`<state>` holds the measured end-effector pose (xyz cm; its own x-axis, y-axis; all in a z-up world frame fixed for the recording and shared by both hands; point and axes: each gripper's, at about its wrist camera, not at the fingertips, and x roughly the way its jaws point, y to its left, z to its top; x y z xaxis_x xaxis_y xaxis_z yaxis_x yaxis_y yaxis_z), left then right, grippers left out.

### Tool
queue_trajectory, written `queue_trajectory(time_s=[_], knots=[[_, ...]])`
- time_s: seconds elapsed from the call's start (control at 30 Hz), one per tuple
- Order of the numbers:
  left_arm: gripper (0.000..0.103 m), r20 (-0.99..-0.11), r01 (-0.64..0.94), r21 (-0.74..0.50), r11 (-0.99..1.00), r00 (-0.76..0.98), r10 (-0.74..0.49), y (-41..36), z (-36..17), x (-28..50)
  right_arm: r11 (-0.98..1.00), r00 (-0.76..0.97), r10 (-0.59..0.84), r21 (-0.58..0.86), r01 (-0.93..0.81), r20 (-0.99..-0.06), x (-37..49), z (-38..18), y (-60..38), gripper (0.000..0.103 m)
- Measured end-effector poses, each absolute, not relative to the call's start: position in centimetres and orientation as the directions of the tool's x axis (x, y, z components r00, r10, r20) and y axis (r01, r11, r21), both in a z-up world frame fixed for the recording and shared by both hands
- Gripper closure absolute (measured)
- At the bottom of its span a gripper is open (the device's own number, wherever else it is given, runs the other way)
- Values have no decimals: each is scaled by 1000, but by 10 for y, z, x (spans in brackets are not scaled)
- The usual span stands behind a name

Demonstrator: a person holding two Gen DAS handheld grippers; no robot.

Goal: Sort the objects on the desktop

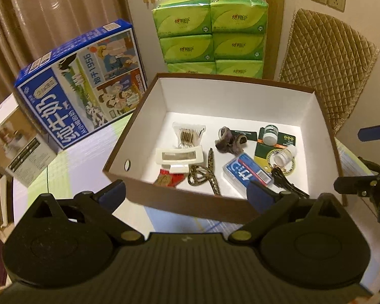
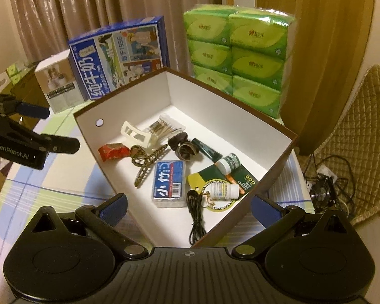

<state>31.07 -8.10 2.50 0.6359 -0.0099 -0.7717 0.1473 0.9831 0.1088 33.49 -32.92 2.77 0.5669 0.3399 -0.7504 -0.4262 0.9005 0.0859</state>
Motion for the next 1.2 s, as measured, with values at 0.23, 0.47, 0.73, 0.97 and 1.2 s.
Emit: queue_trajectory(time_s=[0.23,0.47,0.73,0.97,1.2], knots=[[3,-758,111,74,991,652,-16,-83,40,277,902,583,352,99,-420,-732,309,39,-328,2],[3,-760,86,62,994,649,-9,-85,44,247,903,600,365,114,-414,-712,283,46,-325,2],[3,-768,49,53,997,641,9,-81,43,217,908,611,367,128,-399,-701,257,48,-324,2],[3,-771,32,66,997,636,30,-83,42,196,914,614,355,125,-386,-705,239,44,-322,2],[3,-778,22,75,997,627,45,-83,36,176,913,622,353,111,-393,-699,219,43,-318,2]])
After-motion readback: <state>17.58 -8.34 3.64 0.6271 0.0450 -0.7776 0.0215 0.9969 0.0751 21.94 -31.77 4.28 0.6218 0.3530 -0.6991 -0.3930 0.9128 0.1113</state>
